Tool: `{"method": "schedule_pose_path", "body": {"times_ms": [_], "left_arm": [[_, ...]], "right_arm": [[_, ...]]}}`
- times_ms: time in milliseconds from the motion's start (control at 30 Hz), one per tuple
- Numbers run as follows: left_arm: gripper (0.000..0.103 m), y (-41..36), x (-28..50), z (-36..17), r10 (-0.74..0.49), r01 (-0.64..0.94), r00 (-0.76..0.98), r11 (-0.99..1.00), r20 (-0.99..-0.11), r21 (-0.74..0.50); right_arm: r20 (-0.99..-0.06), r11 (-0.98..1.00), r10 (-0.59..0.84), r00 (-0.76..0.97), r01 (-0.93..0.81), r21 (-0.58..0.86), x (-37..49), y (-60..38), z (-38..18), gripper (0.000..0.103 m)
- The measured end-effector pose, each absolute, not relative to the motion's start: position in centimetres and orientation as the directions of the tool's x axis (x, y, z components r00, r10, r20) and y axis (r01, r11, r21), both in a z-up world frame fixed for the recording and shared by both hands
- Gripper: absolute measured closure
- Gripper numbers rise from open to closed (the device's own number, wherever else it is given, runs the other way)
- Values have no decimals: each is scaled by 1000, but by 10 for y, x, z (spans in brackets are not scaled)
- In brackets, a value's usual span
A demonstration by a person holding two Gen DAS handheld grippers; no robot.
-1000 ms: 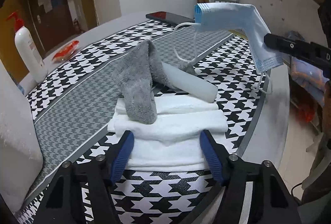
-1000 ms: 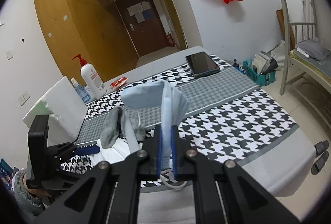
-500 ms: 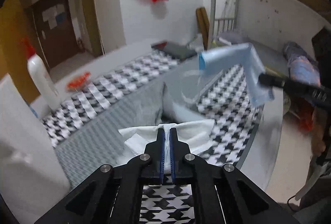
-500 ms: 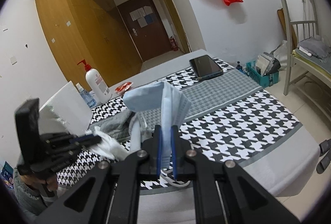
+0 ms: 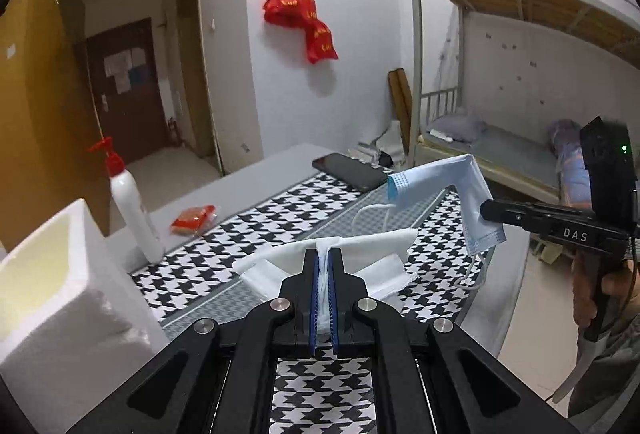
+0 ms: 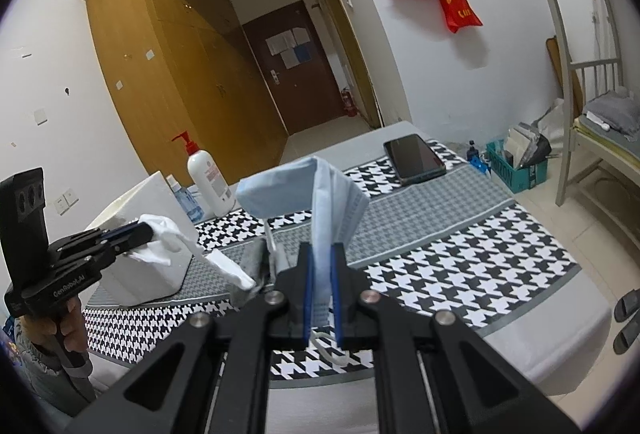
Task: Organize soft objects
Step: 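Carry the white towel and blue mask over the white foam box with both tools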
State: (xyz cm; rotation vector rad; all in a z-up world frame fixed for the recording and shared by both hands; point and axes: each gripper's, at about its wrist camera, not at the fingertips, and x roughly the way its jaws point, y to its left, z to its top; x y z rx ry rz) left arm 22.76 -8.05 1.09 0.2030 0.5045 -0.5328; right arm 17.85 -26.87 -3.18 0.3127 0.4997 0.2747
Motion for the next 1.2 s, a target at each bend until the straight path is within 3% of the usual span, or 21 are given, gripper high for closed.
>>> {"method": "schedule_pose_path", "body": {"times_ms": [500,1200], "left_arm": [[98,-40,195,20,-363,434,812,899,-457,58],[98,56,134,23,-157,180,909,983,-387,25]], "right_arm": [[-390,902,406,826,-293,318,169,-226,-14,92],[-376,810,586,718,-527,256,167,-127,4,92]]}}
